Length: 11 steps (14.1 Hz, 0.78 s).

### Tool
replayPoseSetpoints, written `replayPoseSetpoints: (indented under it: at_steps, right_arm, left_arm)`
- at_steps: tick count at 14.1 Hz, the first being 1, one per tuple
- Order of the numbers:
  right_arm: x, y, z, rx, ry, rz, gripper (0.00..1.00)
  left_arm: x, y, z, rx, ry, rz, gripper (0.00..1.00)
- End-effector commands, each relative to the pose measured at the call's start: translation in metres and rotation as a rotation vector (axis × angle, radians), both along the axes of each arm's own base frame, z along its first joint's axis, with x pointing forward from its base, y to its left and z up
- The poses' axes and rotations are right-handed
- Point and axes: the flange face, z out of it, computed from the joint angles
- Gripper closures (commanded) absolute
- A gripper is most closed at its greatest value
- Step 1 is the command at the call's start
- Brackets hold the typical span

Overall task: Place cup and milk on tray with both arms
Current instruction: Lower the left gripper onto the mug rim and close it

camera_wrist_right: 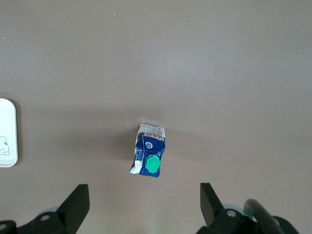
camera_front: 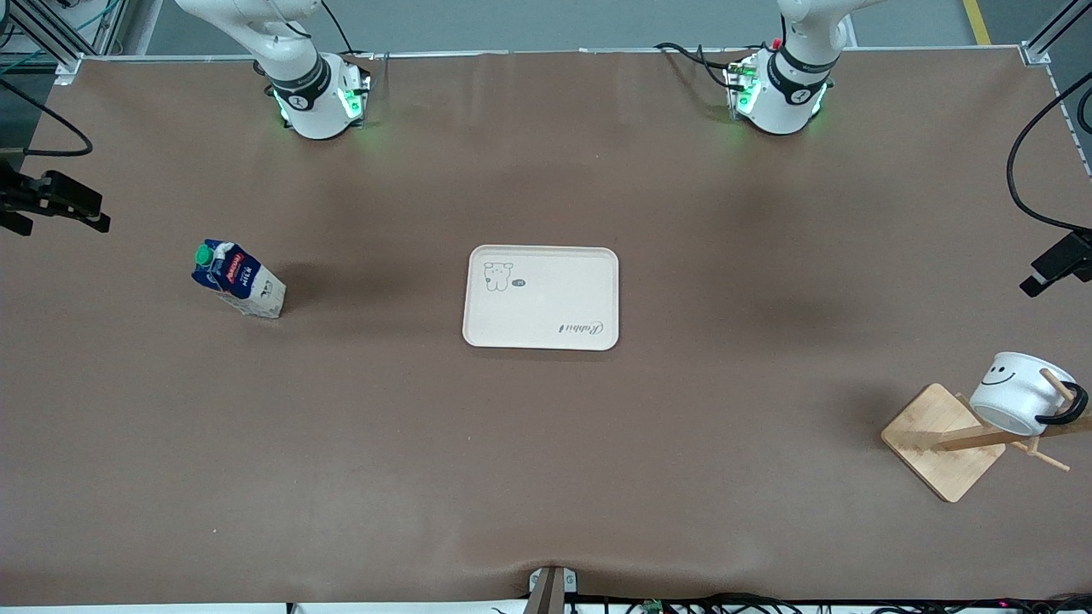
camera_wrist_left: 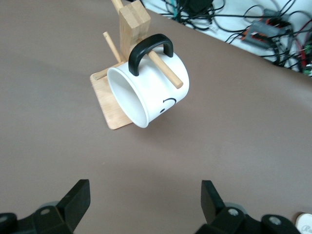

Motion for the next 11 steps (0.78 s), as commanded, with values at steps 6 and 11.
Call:
replayPoseSetpoints:
  at_steps: [6,11]
  right_arm:
    - [0.002,-0.002,0.002,0.014,0.007,0.003,0.0]
    - [0.002,-0.002,0.004,0.013,0.002,0.001,0.0]
  left_arm:
    - [0.015,0.039,-0.055,-0.025,-0.165,-0.123,0.0]
    - [0.036,0.045,-0.089,-0.038,-0.233,-0.143,0.0]
